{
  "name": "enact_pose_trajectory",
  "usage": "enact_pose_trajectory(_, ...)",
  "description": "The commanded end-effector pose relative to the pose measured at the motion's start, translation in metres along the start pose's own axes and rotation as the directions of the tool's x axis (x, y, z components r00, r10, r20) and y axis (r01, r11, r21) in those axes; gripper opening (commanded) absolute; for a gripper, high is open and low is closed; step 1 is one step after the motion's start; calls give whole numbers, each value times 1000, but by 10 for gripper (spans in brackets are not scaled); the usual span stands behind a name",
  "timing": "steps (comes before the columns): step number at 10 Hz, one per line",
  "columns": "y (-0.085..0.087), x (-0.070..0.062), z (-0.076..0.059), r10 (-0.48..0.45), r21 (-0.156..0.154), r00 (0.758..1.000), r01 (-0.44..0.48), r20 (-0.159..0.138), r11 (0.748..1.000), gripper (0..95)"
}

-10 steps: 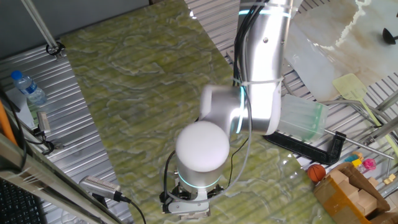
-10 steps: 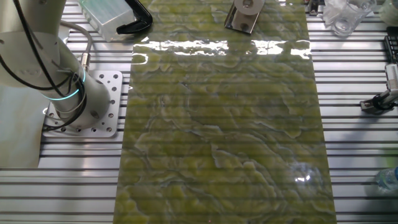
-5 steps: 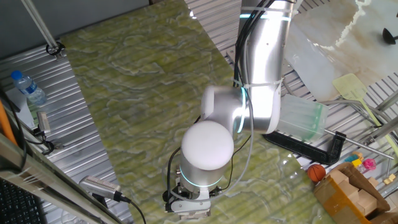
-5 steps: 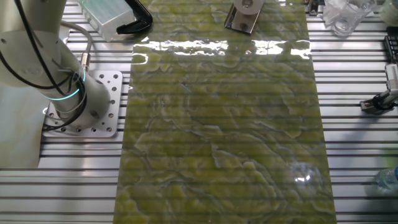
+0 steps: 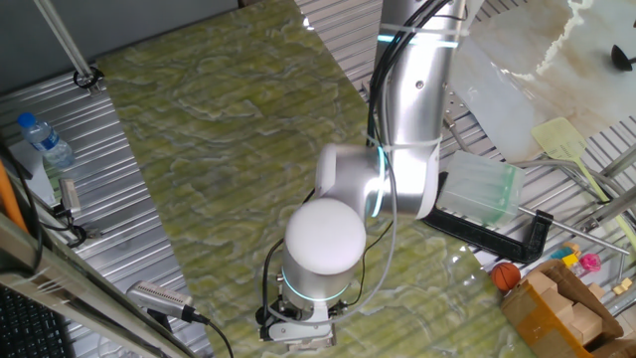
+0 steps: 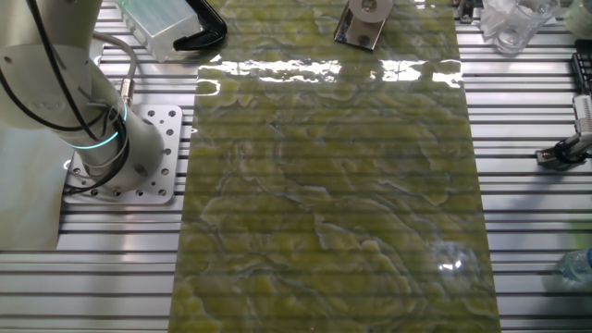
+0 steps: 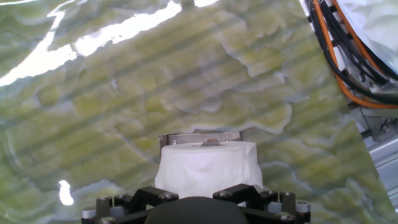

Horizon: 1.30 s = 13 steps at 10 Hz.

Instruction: Take the roll of paper down from the shelf

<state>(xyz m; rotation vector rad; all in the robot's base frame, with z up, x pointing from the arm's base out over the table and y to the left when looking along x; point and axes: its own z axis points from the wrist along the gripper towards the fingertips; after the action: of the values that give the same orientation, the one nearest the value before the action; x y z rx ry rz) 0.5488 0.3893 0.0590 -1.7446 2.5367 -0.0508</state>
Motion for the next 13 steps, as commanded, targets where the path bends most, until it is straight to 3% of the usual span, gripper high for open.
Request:
enact_pose_trajectory(1, 0, 0, 4, 4, 0, 1000, -4, 1, 1000, 950)
enact_pose_trajectory(4, 0, 0, 6, 19, -11, 1000, -19, -1, 1000, 950)
enact_pose_trajectory(5, 0, 0, 5, 27, -12, 1000, -27, 2, 1000, 760)
enact_pose_trajectory(6, 0, 0, 5, 37, -12, 999, -37, 3, 999, 380)
enact_pose_trajectory(8, 0, 0, 2, 57, -17, 998, -57, 1, 998, 0)
enact_pose_trajectory(13, -1, 0, -14, 86, -27, 996, -85, 10, 996, 0)
